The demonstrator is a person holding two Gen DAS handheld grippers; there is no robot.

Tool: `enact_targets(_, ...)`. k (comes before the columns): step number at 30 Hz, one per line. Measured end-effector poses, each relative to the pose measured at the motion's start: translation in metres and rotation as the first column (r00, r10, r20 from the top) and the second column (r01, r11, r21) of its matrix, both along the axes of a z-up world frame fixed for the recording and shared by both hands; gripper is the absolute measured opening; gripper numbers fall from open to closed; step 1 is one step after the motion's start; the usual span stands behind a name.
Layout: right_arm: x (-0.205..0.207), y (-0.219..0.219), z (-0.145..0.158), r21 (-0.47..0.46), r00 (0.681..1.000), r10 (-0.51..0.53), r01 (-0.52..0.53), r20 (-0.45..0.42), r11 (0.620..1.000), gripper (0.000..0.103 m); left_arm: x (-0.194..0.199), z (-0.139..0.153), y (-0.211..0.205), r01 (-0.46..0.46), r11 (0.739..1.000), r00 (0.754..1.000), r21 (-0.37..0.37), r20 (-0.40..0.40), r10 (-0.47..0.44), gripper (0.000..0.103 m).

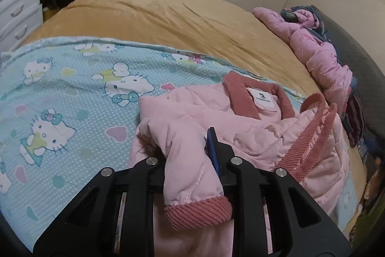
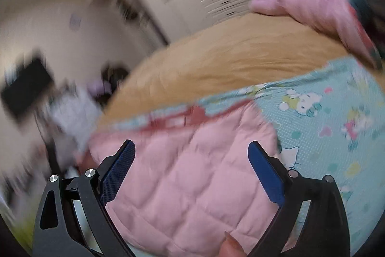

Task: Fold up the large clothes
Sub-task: 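Lay the folded part down and open both tools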

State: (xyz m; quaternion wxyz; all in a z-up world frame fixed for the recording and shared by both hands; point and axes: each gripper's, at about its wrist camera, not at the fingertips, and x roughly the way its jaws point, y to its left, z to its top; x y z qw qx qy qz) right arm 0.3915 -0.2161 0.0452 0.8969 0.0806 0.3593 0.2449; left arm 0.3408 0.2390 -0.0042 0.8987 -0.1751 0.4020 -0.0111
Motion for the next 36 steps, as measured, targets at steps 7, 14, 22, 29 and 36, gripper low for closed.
enact_targets(7,0.016,0.06,-0.08,-0.166,0.973,0.034,-0.074,-0.229,0.983,0.095,0.001,0.008,0.007,-0.02,0.995,1.0,-0.1,0.008,0.021,0.024)
enact_targets(14,0.032,0.058,-0.097,-0.153,0.96,-0.033,-0.01,-0.279,0.988,0.096,-0.005,0.036,0.002,0.024,0.987,0.998,-0.157,0.069,-0.014,0.054)
enact_targets(22,0.029,0.055,-0.092,-0.144,0.966,-0.022,-0.016,-0.259,0.989,0.097,-0.03,0.086,-0.006,0.0,1.0,0.967,-0.021,0.254,0.005,0.094)
enact_targets(29,0.029,-0.011,-0.047,-0.097,0.984,-0.167,0.161,-0.064,0.982,0.096,-0.015,0.024,0.02,-0.044,0.996,0.997,0.074,0.059,0.04,0.094)
enact_targets(36,0.066,-0.04,-0.065,-0.302,0.958,-0.267,0.225,-0.106,0.927,0.083,0.007,-0.034,0.022,0.021,1.0,0.999,0.003,-0.049,-0.021,0.091)
